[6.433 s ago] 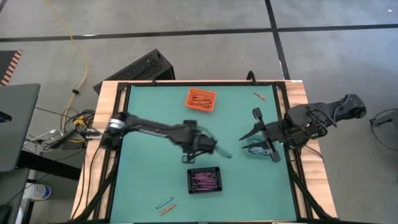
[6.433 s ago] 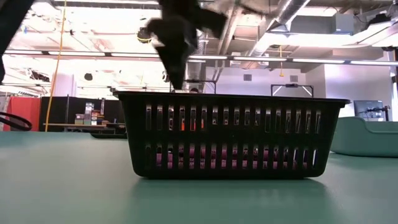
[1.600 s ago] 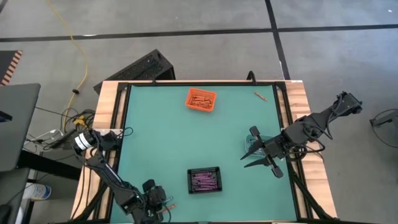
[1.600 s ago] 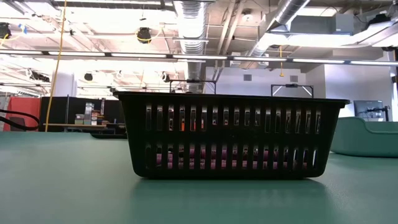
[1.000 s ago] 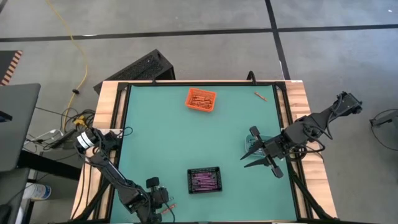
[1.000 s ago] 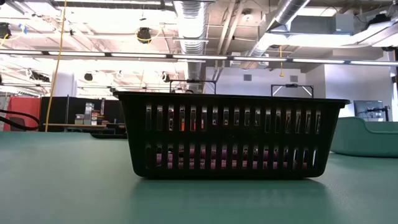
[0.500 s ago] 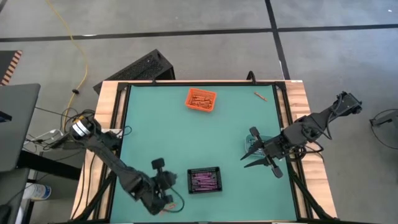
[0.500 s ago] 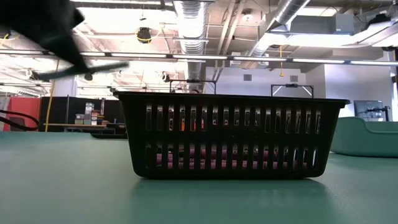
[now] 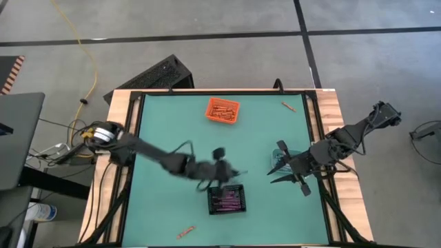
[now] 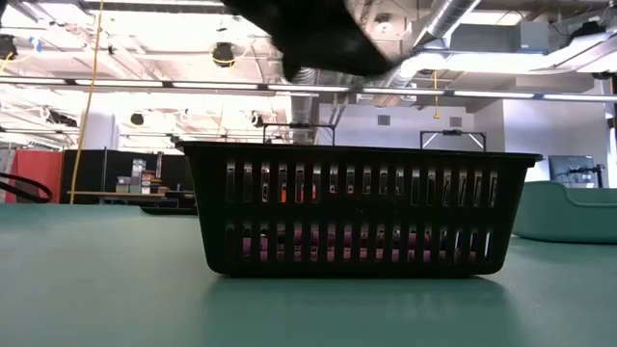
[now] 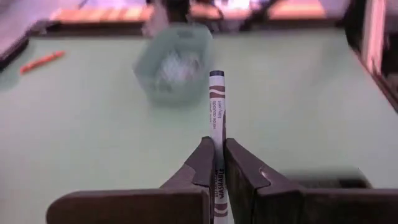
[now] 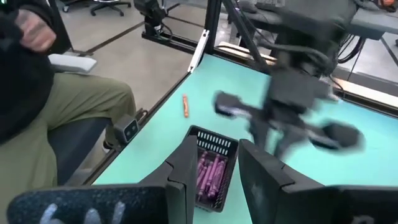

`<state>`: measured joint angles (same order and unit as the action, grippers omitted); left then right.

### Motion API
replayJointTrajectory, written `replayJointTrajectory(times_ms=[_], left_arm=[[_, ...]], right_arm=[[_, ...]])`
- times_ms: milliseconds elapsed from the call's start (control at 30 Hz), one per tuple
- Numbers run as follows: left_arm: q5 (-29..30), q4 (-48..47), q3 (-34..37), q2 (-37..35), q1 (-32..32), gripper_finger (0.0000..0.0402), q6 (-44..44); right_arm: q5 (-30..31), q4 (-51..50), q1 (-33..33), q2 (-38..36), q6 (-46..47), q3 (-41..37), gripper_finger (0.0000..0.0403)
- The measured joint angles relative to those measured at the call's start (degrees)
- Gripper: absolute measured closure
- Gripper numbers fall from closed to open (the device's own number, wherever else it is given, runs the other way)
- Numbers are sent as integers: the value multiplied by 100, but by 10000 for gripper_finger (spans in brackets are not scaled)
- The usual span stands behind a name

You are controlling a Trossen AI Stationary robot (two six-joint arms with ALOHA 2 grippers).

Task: Sort crayons
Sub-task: Put the blue crayon into the blue bin, then put the orange crayon into the orange bin

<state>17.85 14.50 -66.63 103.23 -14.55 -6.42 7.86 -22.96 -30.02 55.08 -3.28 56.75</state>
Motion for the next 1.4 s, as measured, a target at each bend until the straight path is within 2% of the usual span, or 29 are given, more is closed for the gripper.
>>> replayJointTrajectory(times_ms=[100,200,367,533,667,867,967,1100,1233,1333,1400], left_arm=[[-919,1138,-2,432,595,395,26],[-1751,2139,-263,1047,1076,395,-340],[-2604,2286,-1483,2212,1470,395,-621],[-3109,1439,-3327,3343,1621,395,-628],[-3236,446,-4746,4127,1674,395,-626],[-3204,-632,-6204,4700,1681,376,-358],[-3203,-1124,-6523,4795,1676,351,22],[-3027,-1554,-6566,4780,1647,306,334],[-3036,-2139,-6566,4718,1646,268,140],[-3279,-2844,-6566,4551,1634,256,110],[-3083,-3609,-6566,4306,1567,254,295]], right_arm=[[-2,-100,2,-138,-6,0,286],[-6,-331,2,-345,12,2,286],[-4,-587,3,-700,25,2,286],[-4,-571,4,-919,27,4,286],[-4,-580,6,-946,130,4,286],[-4,-680,4,-878,242,4,286],[0,-683,4,-816,324,7,286],[2,-672,0,-764,348,7,286],[2,-684,1,-709,445,7,286],[7,-690,-22,-699,537,7,286],[8,-695,-72,-698,593,7,286]])
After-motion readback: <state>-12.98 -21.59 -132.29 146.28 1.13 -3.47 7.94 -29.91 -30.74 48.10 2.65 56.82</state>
